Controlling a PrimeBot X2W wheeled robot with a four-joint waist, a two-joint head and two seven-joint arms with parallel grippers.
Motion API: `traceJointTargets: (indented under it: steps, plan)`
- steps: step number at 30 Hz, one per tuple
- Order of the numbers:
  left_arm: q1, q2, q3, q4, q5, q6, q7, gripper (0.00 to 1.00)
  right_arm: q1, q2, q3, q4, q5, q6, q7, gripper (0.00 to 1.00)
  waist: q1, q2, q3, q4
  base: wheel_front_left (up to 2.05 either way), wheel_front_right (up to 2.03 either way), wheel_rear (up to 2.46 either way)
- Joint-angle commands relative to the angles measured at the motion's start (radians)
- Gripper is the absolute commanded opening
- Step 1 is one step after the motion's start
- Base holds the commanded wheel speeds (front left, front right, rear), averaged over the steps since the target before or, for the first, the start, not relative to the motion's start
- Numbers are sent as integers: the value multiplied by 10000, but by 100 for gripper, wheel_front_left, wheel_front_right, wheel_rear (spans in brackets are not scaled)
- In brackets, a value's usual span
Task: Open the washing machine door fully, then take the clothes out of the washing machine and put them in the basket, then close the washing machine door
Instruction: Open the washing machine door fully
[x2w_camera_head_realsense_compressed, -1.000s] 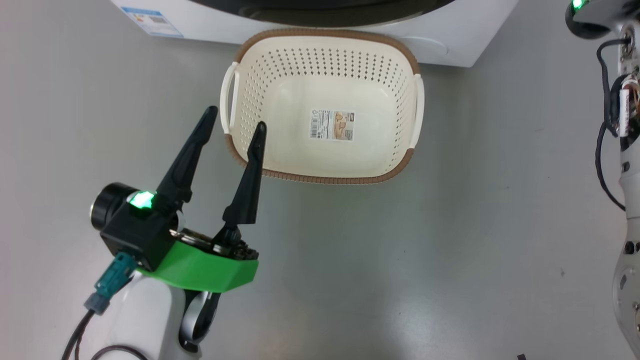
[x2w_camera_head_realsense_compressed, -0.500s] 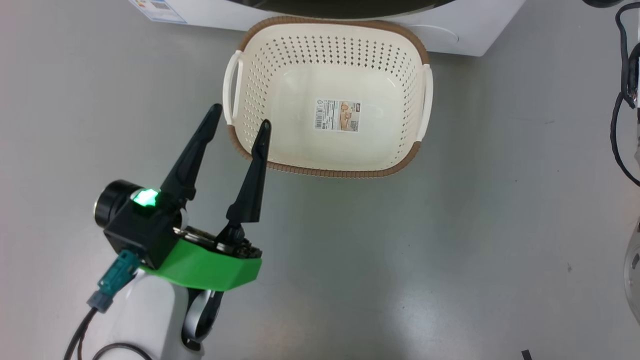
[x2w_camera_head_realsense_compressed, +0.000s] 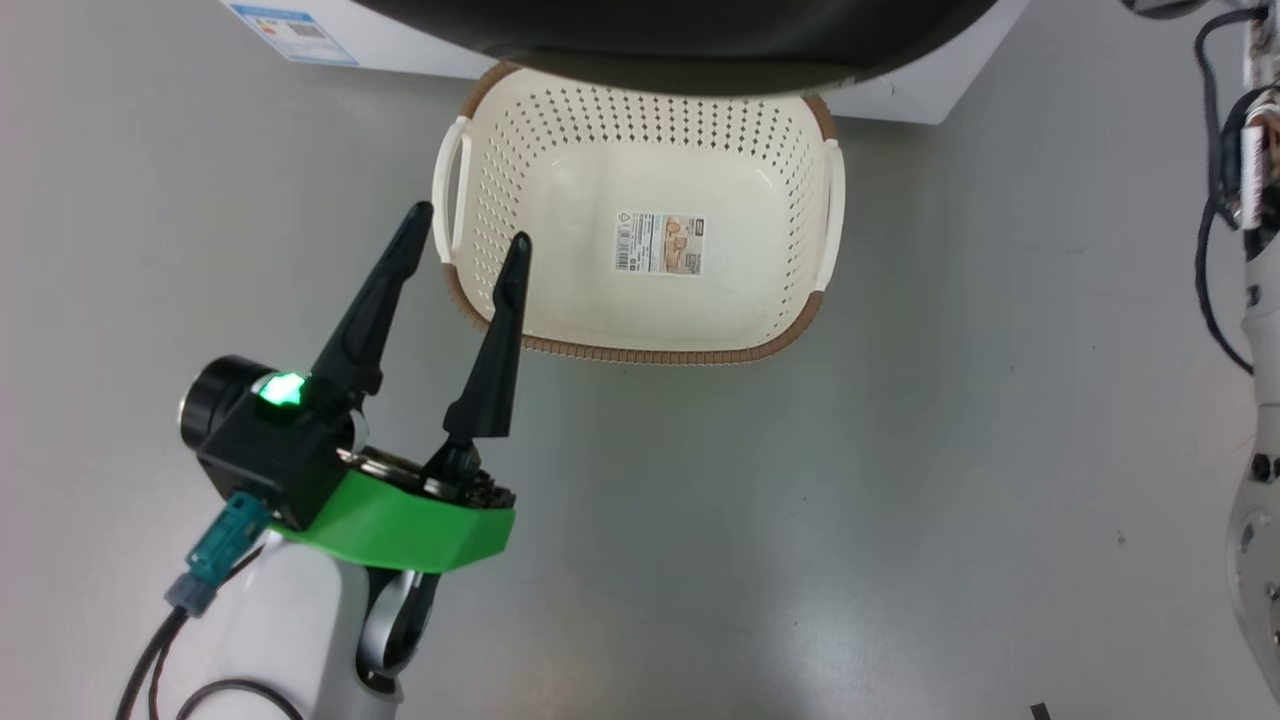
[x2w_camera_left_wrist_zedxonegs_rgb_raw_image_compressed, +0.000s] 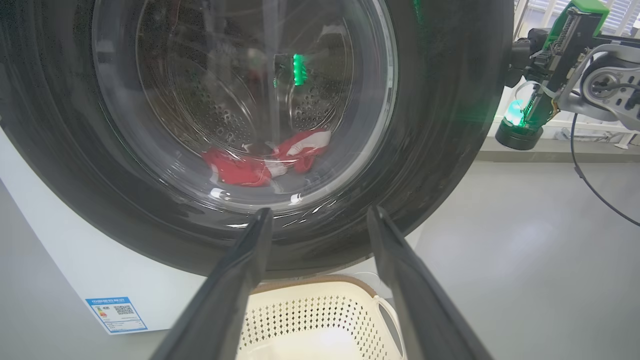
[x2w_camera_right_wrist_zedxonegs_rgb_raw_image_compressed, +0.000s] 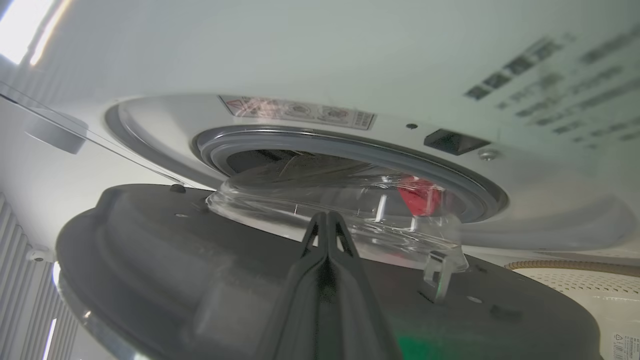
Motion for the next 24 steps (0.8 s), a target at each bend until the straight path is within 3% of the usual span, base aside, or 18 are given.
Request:
traceJointTargets:
  steps: [1,15,24]
  plan:
    - [17,212,371,-187,114,-12,-77,100,211,449,264,-320,-111,52,188,0,0,0,-85,-38,0,0,0]
    - [323,347,610,2,165,134,-78,100,1240,564,761,-637,-307,52,476,0,0,0,-732,-324,0,0,0]
    - [305,399,574,0,118,166,-78,100,1377,580,706,-592,-512,52,-89,0,0,0,-651,-435,0,0,0]
